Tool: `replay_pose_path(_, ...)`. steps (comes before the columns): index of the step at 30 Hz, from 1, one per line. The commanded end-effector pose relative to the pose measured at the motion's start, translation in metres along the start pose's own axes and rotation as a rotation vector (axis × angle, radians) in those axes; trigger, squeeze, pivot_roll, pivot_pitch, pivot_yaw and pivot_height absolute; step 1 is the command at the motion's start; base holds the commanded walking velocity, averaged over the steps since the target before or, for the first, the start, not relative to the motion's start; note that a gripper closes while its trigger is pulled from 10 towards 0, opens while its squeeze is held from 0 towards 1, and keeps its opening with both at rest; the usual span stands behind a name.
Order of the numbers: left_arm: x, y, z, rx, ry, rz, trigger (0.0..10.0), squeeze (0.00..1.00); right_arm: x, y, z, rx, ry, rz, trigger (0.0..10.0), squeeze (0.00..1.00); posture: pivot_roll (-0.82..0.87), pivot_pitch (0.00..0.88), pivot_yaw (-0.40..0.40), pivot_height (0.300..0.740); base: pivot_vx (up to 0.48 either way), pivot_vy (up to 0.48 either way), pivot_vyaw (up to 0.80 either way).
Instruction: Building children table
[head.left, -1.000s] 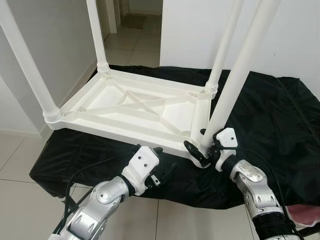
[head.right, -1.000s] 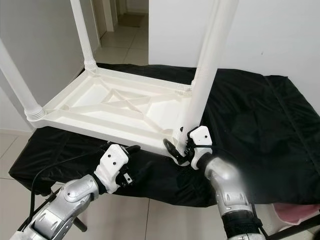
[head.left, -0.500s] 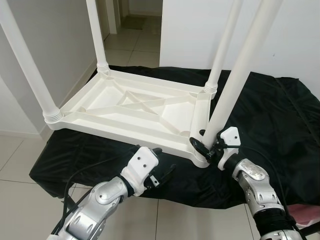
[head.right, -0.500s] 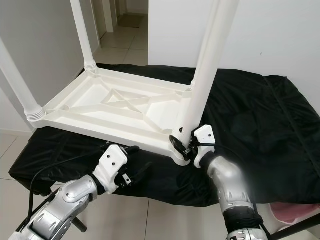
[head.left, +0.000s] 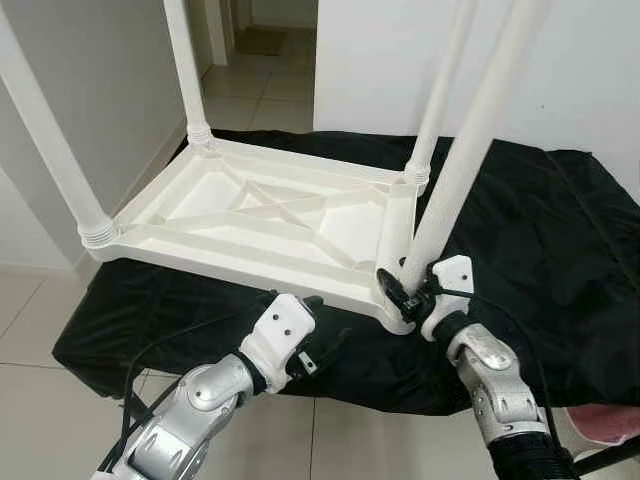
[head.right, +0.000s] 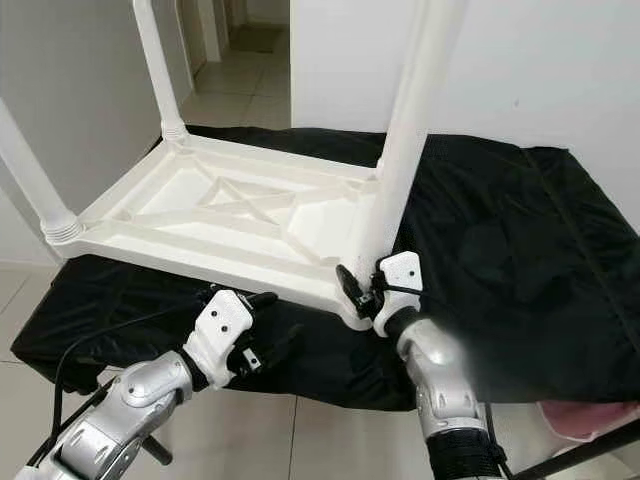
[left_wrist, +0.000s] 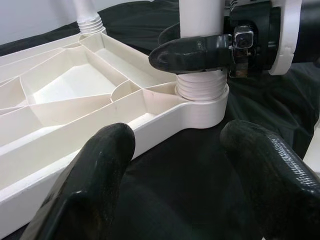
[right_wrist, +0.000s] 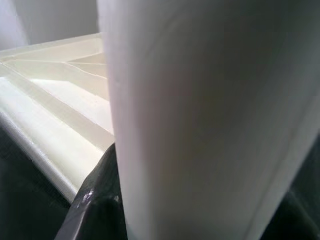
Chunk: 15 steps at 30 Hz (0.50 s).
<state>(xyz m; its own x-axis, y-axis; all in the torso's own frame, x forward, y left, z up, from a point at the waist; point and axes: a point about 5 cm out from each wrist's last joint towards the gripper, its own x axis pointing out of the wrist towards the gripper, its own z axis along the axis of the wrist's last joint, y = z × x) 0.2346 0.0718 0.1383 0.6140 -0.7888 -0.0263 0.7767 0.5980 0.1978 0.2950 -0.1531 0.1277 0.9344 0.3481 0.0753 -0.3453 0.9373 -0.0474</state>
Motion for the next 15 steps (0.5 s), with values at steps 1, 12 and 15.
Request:
replay_pose_path(1,-0.0001,-0.0071,-0.0022,-0.012,0.010,-0.103,10.0,0.00,-0.0018,0.0034,-0.0078,0.017,0.055,-0.048,10.0,0.00,-0.01,0.027,0.015,0.740,0.000,0.000,0.00)
replay_pose_path(12,0.0028,-0.0014,-0.0025,-0.005,0.006,-0.074,10.0,0.00,-0.0090,0.0096,-0.0112,0.103,0.103,-0.442,10.0,0.00,-0.01,0.009,-0.003,0.740,0.000,0.000,0.00)
replay_pose_path(15,0.0034,0.0009,-0.0022,0.001,0.005,-0.071,10.0,0.00,-0.0082,0.0091,-0.0105,0.107,0.105,-0.513,10.0,0.00,-0.01,0.001,-0.003,0.740,0.000,0.000,0.00)
